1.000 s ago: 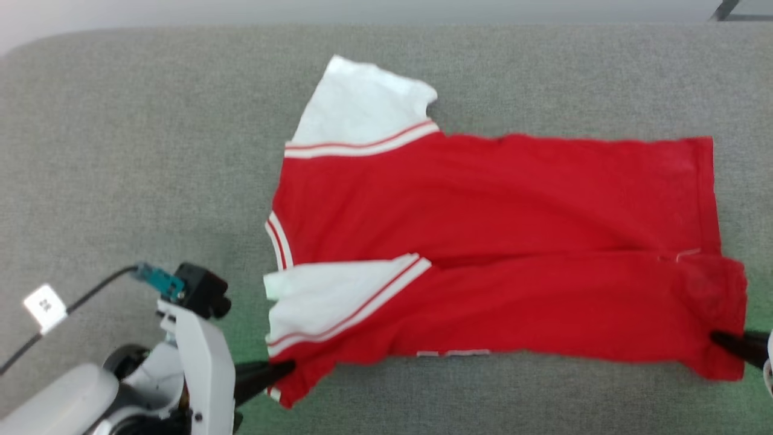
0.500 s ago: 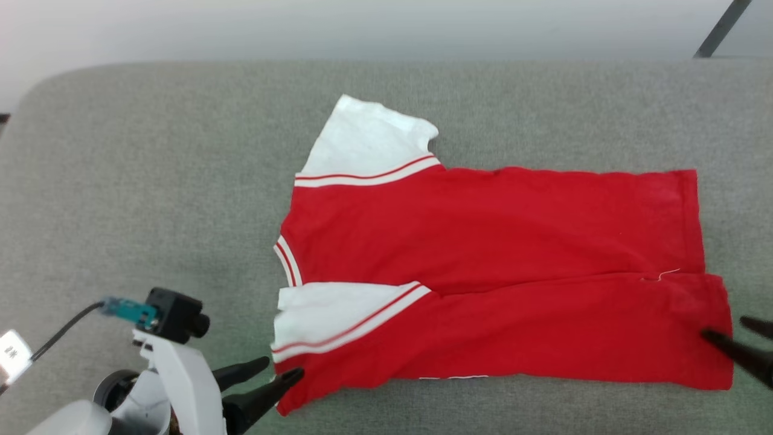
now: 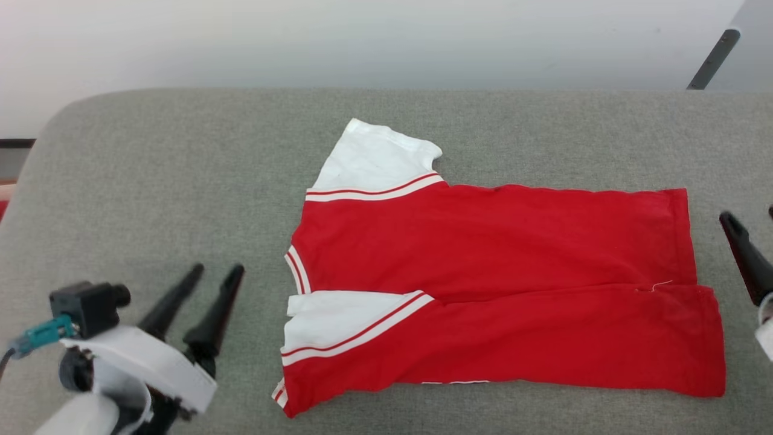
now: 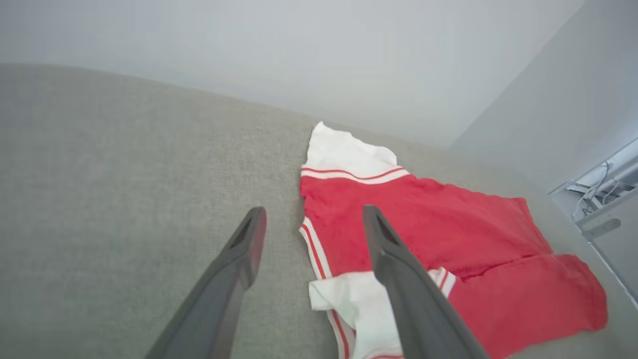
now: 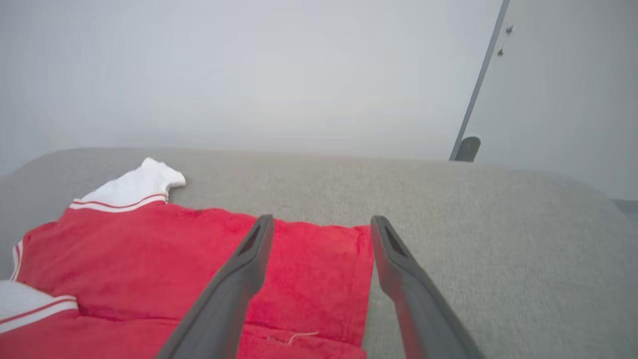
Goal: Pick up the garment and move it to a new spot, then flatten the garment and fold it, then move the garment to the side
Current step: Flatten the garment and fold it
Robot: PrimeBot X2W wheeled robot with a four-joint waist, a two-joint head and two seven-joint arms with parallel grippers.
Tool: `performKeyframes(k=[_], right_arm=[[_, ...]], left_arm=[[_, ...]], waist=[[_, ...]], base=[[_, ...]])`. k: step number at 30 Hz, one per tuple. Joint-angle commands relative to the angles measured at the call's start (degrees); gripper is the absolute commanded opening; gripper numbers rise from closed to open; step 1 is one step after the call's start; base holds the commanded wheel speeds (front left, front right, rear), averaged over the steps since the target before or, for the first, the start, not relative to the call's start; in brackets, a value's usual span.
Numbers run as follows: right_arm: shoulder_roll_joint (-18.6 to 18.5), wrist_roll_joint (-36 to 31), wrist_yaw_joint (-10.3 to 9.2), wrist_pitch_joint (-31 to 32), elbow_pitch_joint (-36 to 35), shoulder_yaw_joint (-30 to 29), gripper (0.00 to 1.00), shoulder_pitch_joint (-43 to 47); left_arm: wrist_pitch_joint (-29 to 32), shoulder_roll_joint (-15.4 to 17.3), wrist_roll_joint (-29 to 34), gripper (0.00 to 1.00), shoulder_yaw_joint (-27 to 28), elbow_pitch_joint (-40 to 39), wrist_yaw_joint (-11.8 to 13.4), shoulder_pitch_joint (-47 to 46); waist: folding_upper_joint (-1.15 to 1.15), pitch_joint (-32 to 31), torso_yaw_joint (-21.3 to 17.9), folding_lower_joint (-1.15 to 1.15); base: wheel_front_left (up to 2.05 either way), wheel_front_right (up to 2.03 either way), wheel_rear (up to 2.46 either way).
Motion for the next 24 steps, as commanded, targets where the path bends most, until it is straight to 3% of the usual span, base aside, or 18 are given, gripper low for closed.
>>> performKeyframes(k=[1,3,11,19,24], right_arm=[[1.0,-1.9,-0.01,-2.5,0.4,-0.4,1.0,-0.7],[3.7,-3.7,-0.01,-6.9,1.1,-0.3,1.0,-1.5],[9.2,-9.0,-0.01,-18.9,3.8,2.0,1.0,-5.3],[11.0,-8.7,-0.01,-22.4,5.6,5.8,1.0,-8.1],[11.7,-8.1,-0.01,-23.9,5.9,7.8,1.0,-9.9]], left_arm=[[-1.4,-0.1,2.0,1.0,0.2,1.4,-0.3,-1.7],[-3.4,-0.3,5.4,1.0,-0.1,3.9,-0.3,-4.5],[-4.1,-1.9,14.0,1.0,-1.3,15.7,-5.9,-22.1],[4.8,-4.8,15.2,1.0,-3.5,30.4,-11.6,-42.2],[13.0,-6.0,14.9,1.0,-6.3,40.6,-13.5,-51.7]], waist=[[0.0,0.4,-0.3,0.0],[0.0,0.8,-1.0,0.0],[0.0,4.3,-7.1,0.0],[0.0,8.9,-13.9,0.0],[0.0,12.1,-17.5,0.0]], base=[[0.0,0.0,0.0],[0.0,0.0,0.0],[0.0,0.0,0.0],[0.0,0.0,0.0],[0.0,0.0,0.0]])
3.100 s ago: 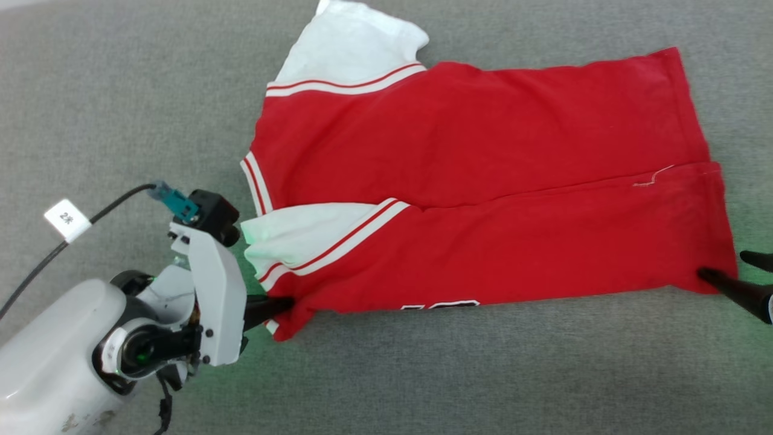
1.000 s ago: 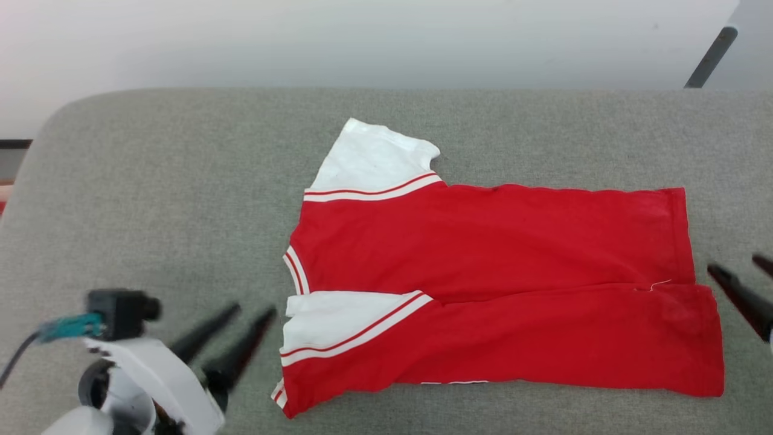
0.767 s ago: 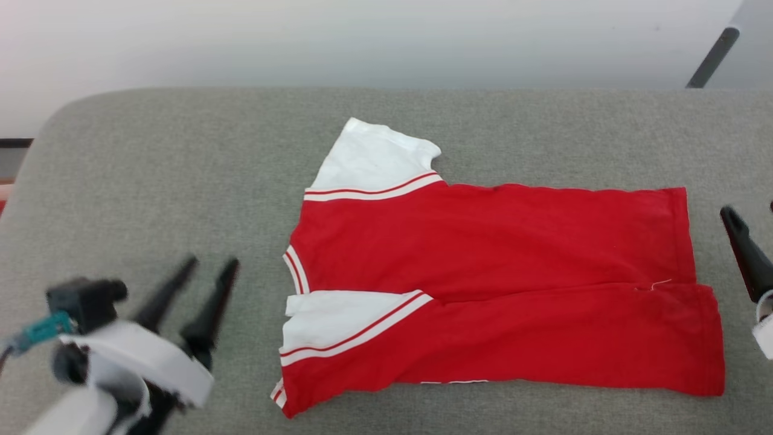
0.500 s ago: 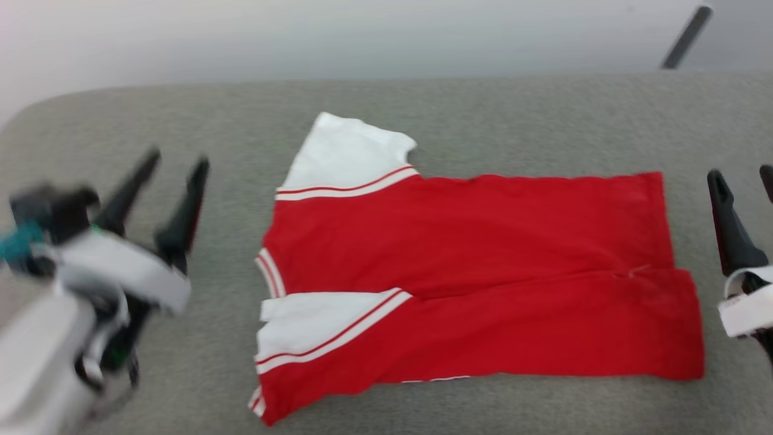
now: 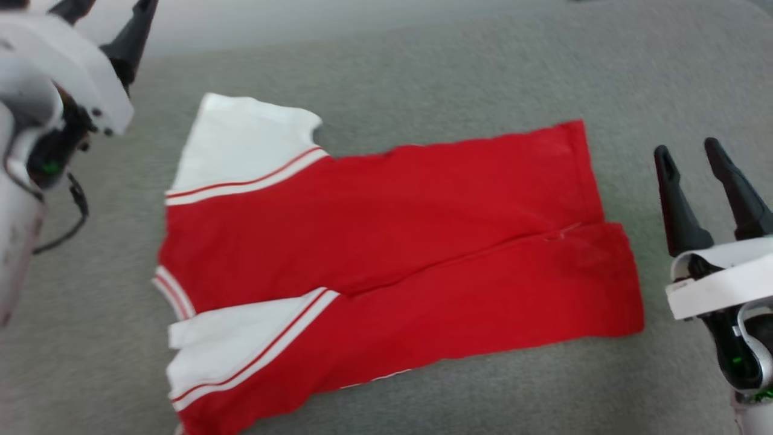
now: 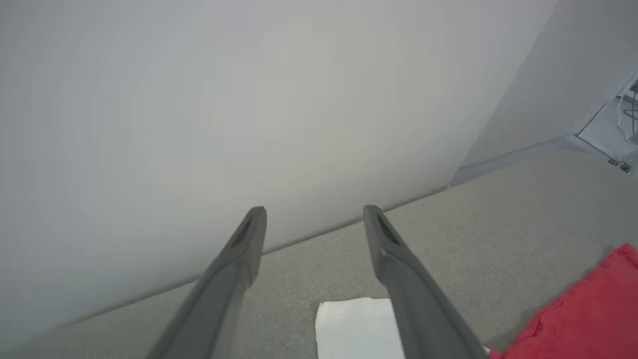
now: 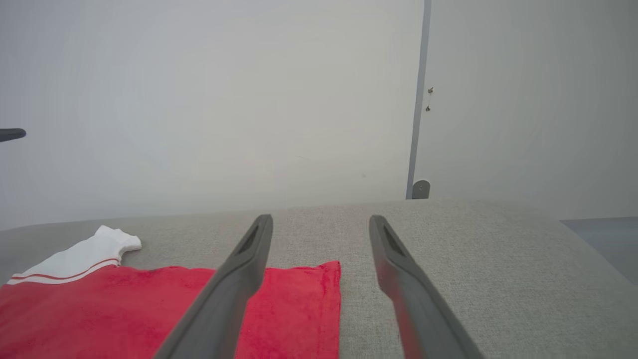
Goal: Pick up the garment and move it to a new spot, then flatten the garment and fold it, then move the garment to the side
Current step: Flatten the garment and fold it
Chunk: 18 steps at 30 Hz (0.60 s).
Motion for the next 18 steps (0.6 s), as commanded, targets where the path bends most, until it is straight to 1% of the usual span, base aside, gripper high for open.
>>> performKeyframes(k=[1,4,6,9,11,14,18], right_arm=[[0.3,0.4,-0.01,-0.4,0.1,0.5,1.0,-1.2],[0.4,0.8,-0.01,-0.6,0.4,1.4,1.0,-1.7],[0.2,1.1,-0.01,-0.6,0.6,1.9,1.0,-2.0],[0.0,1.5,-0.01,-0.9,1.0,2.7,1.0,-2.2],[0.0,1.8,-0.01,-1.1,1.4,3.1,1.0,-2.6],[-0.2,2.2,-0.01,-1.3,1.6,3.6,1.0,-3.2],[-0.3,2.4,-0.01,-1.5,2.1,4.4,1.0,-3.6]], left_arm=[[3.4,-0.6,-1.3,1.0,-0.9,2.6,-0.5,-1.6],[12.0,-0.5,-2.9,1.0,-3.6,7.3,-0.7,-5.2],[17.5,-0.6,-5.1,1.0,-5.2,8.6,-0.8,-6.9],[25.5,0.6,-8.0,1.0,-7.6,9.8,-0.8,-8.2],[30.2,1.2,-8.9,1.0,-9.3,10.4,-0.8,-8.9],[33.3,2.4,-9.8,1.0,-11.1,10.4,-0.8,-10.2],[35.0,3.5,-11.0,1.0,-13.0,10.5,-0.8,-10.6]], waist=[[0.0,4.7,-4.8,0.0],[0.0,6.3,-6.3,0.0],[0.0,7.2,-7.1,0.0],[0.0,8.1,-7.9,0.0],[0.0,8.5,-8.2,0.0],[0.0,9.2,-8.6,0.0],[0.0,9.7,-9.1,0.0]], base=[[0.0,0.0,0.0],[0.0,0.0,0.0],[0.0,0.0,0.0],[0.0,0.0,0.0],[0.0,0.0,0.0],[0.0,0.0,0.0],[0.0,0.0,0.0]])
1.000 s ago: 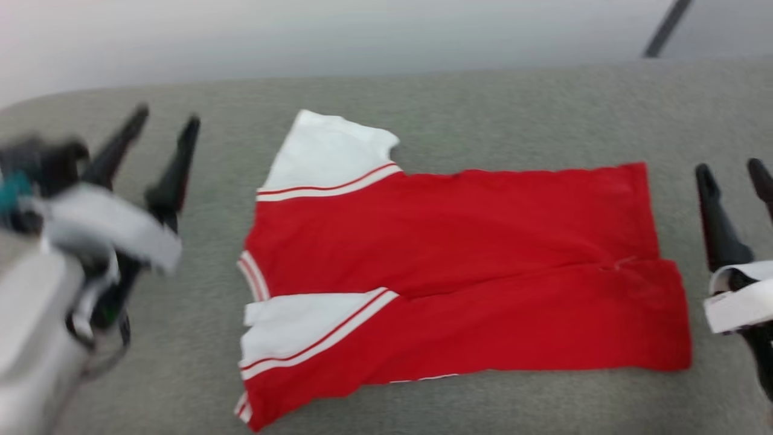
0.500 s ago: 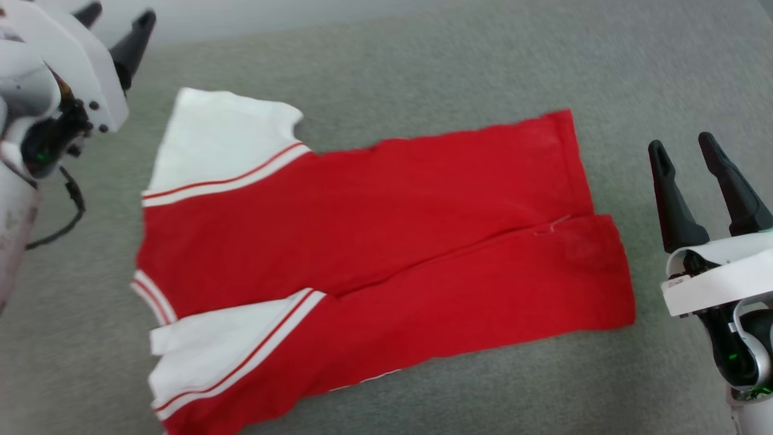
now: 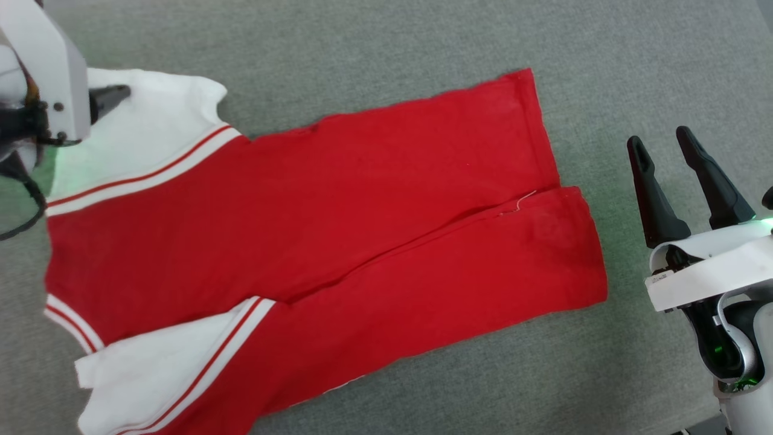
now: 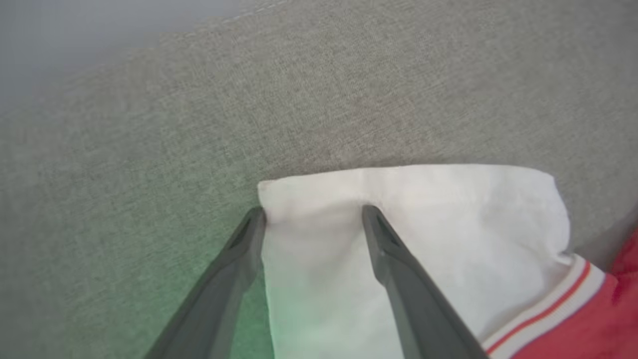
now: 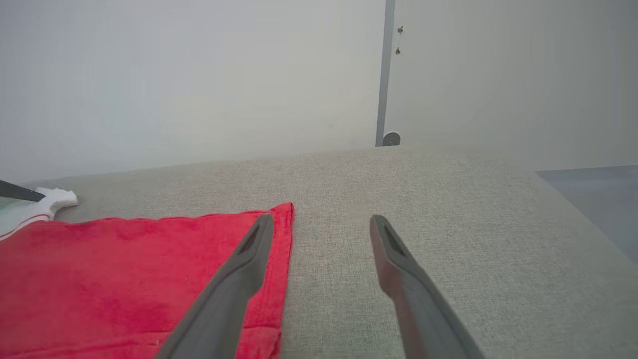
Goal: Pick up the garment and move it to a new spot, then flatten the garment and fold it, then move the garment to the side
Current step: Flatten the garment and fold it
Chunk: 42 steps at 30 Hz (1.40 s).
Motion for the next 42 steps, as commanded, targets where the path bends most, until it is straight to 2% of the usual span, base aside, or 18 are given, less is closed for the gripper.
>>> performKeyframes(k=[1,15,16,17,18,22,26,31,36,42], right_arm=[[-0.3,0.4,-0.01,-0.3,0.2,0.3,1.0,-0.6],[-1.1,1.2,-0.01,0.5,0.1,1.1,1.0,-1.4],[-1.1,1.3,-0.01,0.6,0.1,1.2,1.0,-1.4],[-1.2,1.4,-0.01,0.8,0.0,1.3,1.0,-1.5],[-1.3,1.5,-0.01,1.0,0.0,1.5,1.0,-1.8],[-2.4,2.5,-0.01,3.5,-0.1,3.0,1.0,-3.2],[-4.9,4.4,-0.01,10.4,0.9,6.0,1.0,-7.7],[-8.3,7.0,-0.02,23.4,5.4,10.9,1.0,-17.6],[-10.0,11.1,-0.02,37.1,13.0,15.9,1.0,-28.2],[-10.6,15.0,-0.02,47.5,20.2,21.9,1.0,-36.0]], left_arm=[[0.7,0.4,-0.6,1.0,-0.8,0.0,-0.1,-0.5],[0.3,1.7,-2.5,1.0,-5.4,1.6,0.0,-0.2],[0.5,1.7,-2.9,0.94,-5.8,1.5,0.0,-0.1],[0.2,1.7,-3.1,0.53,-6.1,1.3,0.0,-0.1],[0.1,1.6,-3.8,0.0,-6.0,1.2,0.0,0.0],[-0.7,1.2,-5.0,0.0,-6.4,0.9,0.0,-0.3],[-1.4,0.5,-5.6,0.0,-7.4,0.8,0.0,-1.1],[-2.3,-0.5,-6.7,0.0,-8.3,0.3,0.0,-2.4],[-3.1,-1.7,-7.7,0.0,-9.5,-1.0,-0.1,-3.7],[-4.2,-3.0,-9.4,0.0,-10.6,-2.2,-0.1,-5.1]], waist=[[0.0,0.7,-0.7,0.0],[0.0,1.3,-0.6,0.0],[0.0,1.4,-0.6,0.0],[0.0,1.4,-0.6,0.0],[0.0,1.4,-0.6,0.0],[0.0,1.4,-0.3,0.0],[0.0,1.6,0.5,0.0],[0.0,2.2,2.0,0.0],[0.0,3.2,4.0,0.0],[0.0,4.3,5.9,0.0]], base=[[0.0,0.0,0.0],[0.0,0.0,0.0],[0.0,0.0,0.0],[0.0,0.0,0.0],[0.0,0.0,0.0],[0.0,0.0,0.0],[0.0,0.0,0.0],[0.0,0.0,0.0],[0.0,0.0,0.0],[0.0,0.0,0.0]])
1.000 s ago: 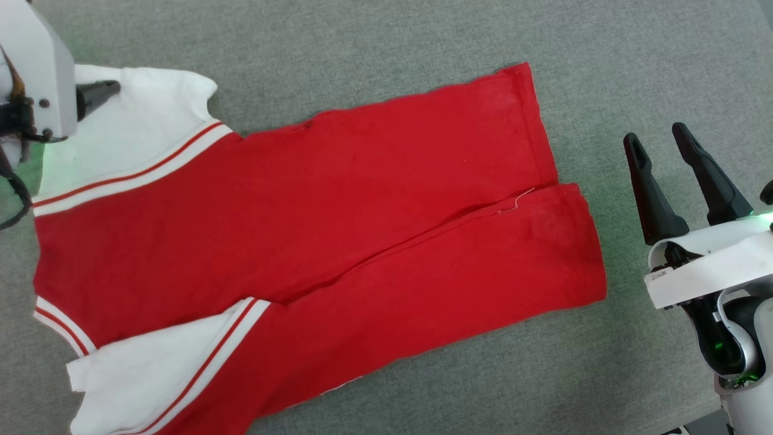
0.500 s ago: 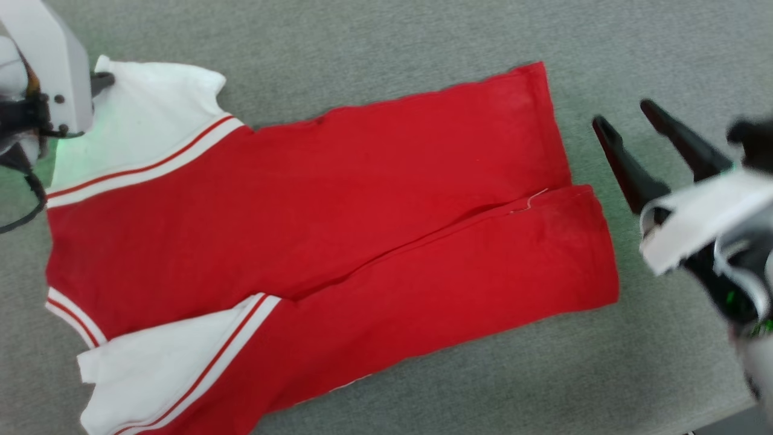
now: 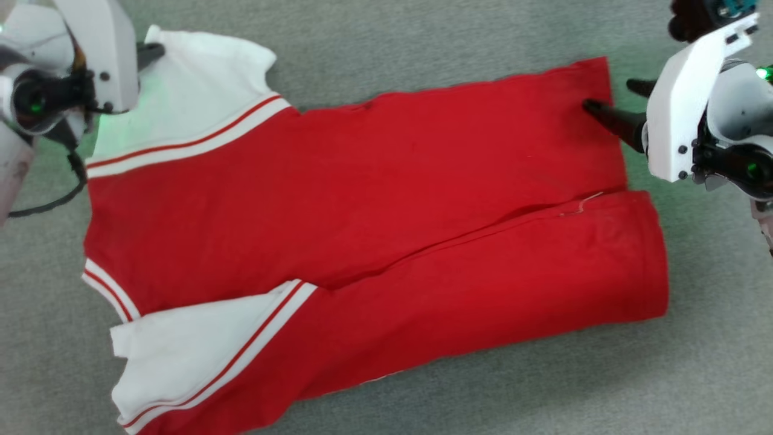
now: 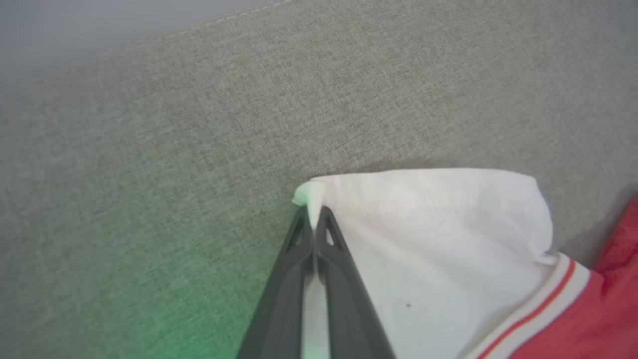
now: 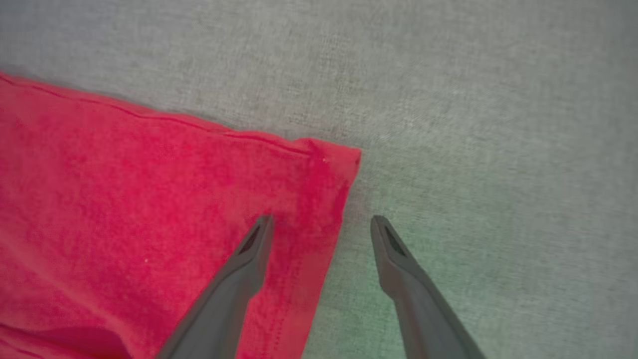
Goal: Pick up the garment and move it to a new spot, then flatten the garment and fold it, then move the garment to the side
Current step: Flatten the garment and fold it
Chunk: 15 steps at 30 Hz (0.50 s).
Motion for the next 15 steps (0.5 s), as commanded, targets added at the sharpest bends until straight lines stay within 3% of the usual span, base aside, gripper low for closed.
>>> performKeyframes(k=[1,13,15], right_arm=[[0.0,1.1,-0.04,0.6,0.9,0.6,1.0,-1.1],[-0.5,2.8,-0.05,0.0,8.5,7.9,1.0,-5.8],[-0.4,3.5,-0.05,-0.9,9.3,8.6,0.41,-6.3]], left_arm=[[0.0,-0.8,-0.7,0.0,-0.7,-0.2,0.0,0.6],[-0.9,-1.5,-3.7,0.0,-3.5,-1.9,0.0,-1.5],[-1.1,-1.6,-4.4,0.0,-3.8,-2.1,0.0,-1.6]], waist=[[0.0,0.8,0.9,0.0],[0.0,1.7,2.4,0.0],[0.0,1.7,2.7,0.0]], base=[[0.0,0.0,0.0],[0.0,0.0,0.0],[0.0,0.0,0.0]])
